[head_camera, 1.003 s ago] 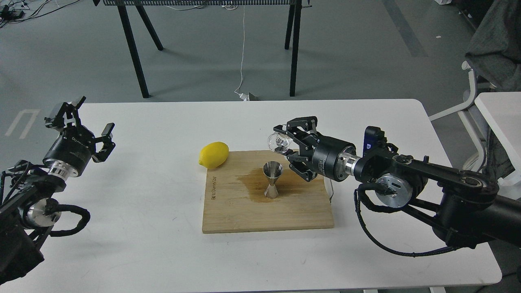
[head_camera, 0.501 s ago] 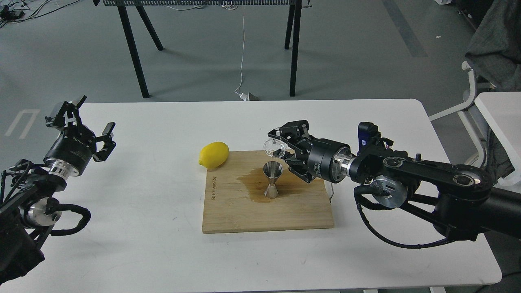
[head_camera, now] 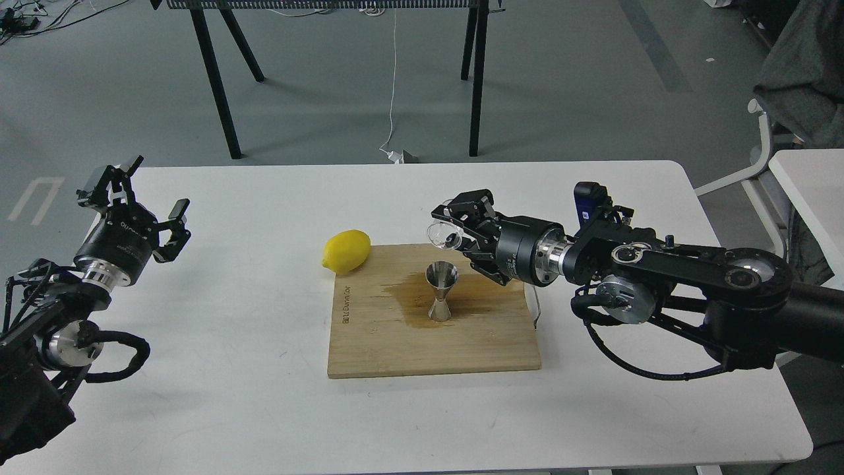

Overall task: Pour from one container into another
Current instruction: 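Tilt the glass above the jigger to pour into it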

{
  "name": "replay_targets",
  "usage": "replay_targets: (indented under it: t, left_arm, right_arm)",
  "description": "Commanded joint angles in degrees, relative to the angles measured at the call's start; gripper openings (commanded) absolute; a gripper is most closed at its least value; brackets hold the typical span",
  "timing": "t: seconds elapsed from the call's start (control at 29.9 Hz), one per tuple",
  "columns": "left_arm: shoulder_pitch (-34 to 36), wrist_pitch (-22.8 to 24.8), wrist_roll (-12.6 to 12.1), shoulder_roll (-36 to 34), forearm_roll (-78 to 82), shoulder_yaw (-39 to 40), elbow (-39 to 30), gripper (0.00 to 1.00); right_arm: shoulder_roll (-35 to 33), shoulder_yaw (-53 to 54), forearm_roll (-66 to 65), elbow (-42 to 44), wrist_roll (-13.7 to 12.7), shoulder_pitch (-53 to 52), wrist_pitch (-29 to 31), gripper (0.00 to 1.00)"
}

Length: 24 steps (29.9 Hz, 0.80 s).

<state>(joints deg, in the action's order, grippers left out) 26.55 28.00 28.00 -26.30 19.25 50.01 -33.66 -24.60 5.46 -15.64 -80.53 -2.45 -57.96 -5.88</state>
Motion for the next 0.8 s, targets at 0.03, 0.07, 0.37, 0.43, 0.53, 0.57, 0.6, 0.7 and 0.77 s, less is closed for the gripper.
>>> replay_targets:
  t: [0.03,0.07,0.37,0.43,0.53,0.57,0.6,0.7,0.77]
  left_arm:
    - [0.0,0.0,0.0,0.0,0.0,0.0,0.1,0.99]
    - [0.0,0.0,0.0,0.0,0.0,0.1,0.1,0.99]
    - [0.0,0.0,0.0,0.0,-0.1,0.1,0.8,0.99]
    - [0.0,0.0,0.0,0.0,-0.1,0.1,0.8,0.99]
    - [0.0,0.0,0.0,0.0,-0.1,0.1,0.8,0.99]
    - [0.0,0.0,0.0,0.0,-0.1,0.1,0.8,0.99]
    - [0.0,0.0,0.0,0.0,-0.1,0.1,0.8,0.99]
    - [0.0,0.0,0.0,0.0,-0.1,0.1,0.8,0.99]
    - [0.0,0.0,0.0,0.0,-0.1,0.1,0.8,0.99]
  right_arm:
    - [0.9,-1.7,0.0,0.3,0.0,-1.0,0.0,0.38]
    - [1.0,-1.9,0.0,0.3,0.0,-1.1,0.0,0.38]
    - [1.3,-3.4,-0.4,0.2,0.0,-1.4,0.2,0.38]
    - [1.3,-3.8,-1.4,0.2,0.0,-1.6,0.2,0.38]
    - [1.2,-3.9,-2.6,0.2,0.0,-1.6,0.2,0.38]
    - [1.2,-4.0,-2.6,0.1,0.0,-1.6,0.2,0.38]
    - [1.2,-4.1,-2.6,0.2,0.0,-1.7,0.2,0.38]
    - [1.2,-5.8,-2.8,0.2,0.0,-2.8,0.2,0.38]
    - [1.3,-6.6,-3.4,0.2,0.0,-3.4,0.2,0.38]
